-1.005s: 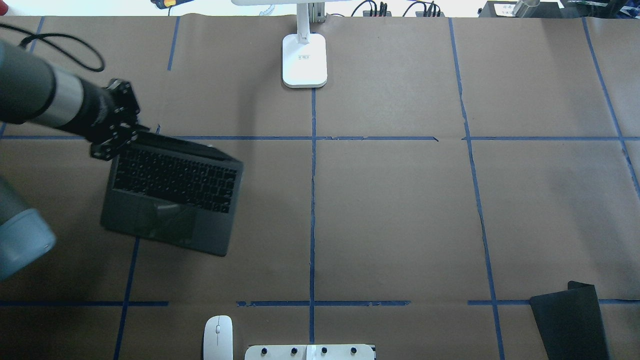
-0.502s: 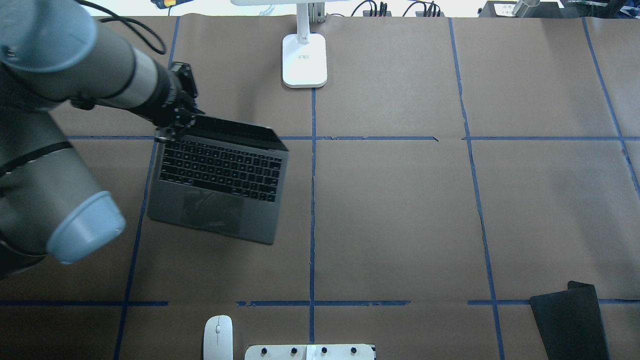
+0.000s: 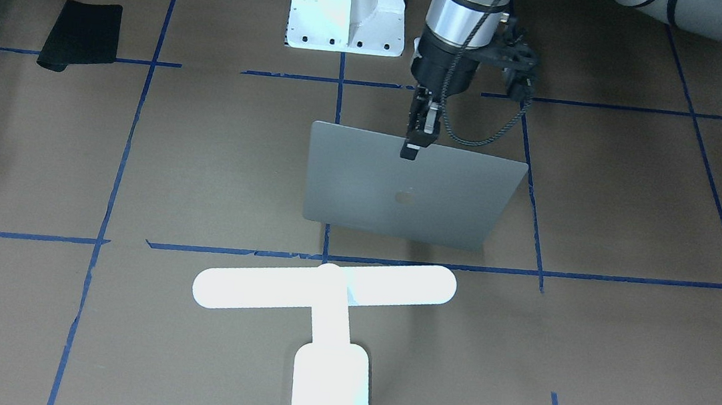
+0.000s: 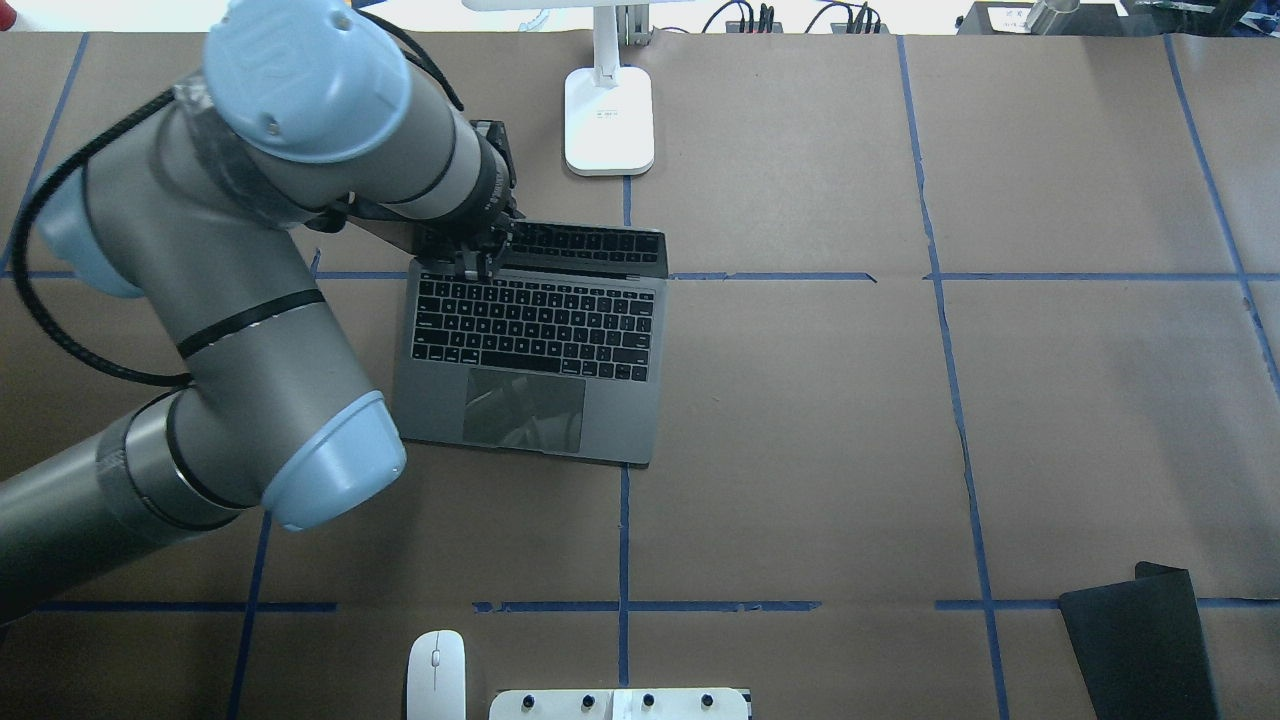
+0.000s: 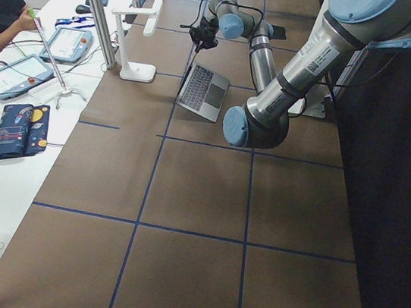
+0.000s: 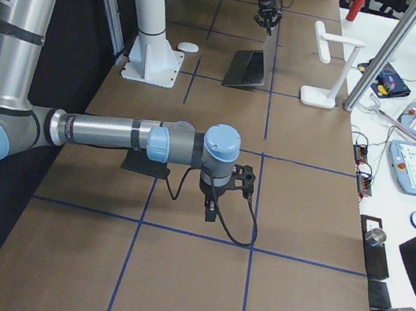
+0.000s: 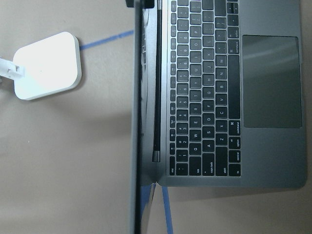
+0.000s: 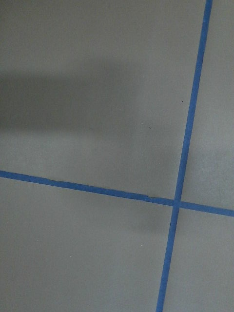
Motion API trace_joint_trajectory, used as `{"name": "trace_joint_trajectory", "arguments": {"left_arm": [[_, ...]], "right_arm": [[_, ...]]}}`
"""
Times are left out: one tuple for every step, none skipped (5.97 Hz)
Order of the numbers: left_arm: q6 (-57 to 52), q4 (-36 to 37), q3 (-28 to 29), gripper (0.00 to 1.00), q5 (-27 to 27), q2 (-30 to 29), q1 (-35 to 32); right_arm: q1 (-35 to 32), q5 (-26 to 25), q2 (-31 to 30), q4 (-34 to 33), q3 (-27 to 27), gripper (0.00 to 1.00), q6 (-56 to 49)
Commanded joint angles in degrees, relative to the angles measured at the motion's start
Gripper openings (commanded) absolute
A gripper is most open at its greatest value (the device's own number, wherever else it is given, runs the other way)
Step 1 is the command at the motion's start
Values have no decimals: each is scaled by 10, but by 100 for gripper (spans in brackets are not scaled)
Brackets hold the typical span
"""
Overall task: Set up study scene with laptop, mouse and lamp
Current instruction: 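Lower the grey laptop with the left gripper in front of the lamp, then push the laptop lid open with the left gripper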
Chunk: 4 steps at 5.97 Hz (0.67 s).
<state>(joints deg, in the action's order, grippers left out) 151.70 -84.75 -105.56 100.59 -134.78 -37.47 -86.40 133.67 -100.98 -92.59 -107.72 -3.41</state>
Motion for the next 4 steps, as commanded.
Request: {"name": "trace_joint_trajectory", "arguments": {"left_arm": [[4,-24,73,0,-18,-31,13],[5,-38,91,0,-19,-35,13],[39,-39,101,0,-28,-47,13],[50,-38,103,0,-28,-48,13]], "right_arm": [[0,1,0,0,4,100,0],[0,1,0,0,4,100,0],[0,1,0,0,4,100,0],[0,1,0,0,4,100,0]]}}
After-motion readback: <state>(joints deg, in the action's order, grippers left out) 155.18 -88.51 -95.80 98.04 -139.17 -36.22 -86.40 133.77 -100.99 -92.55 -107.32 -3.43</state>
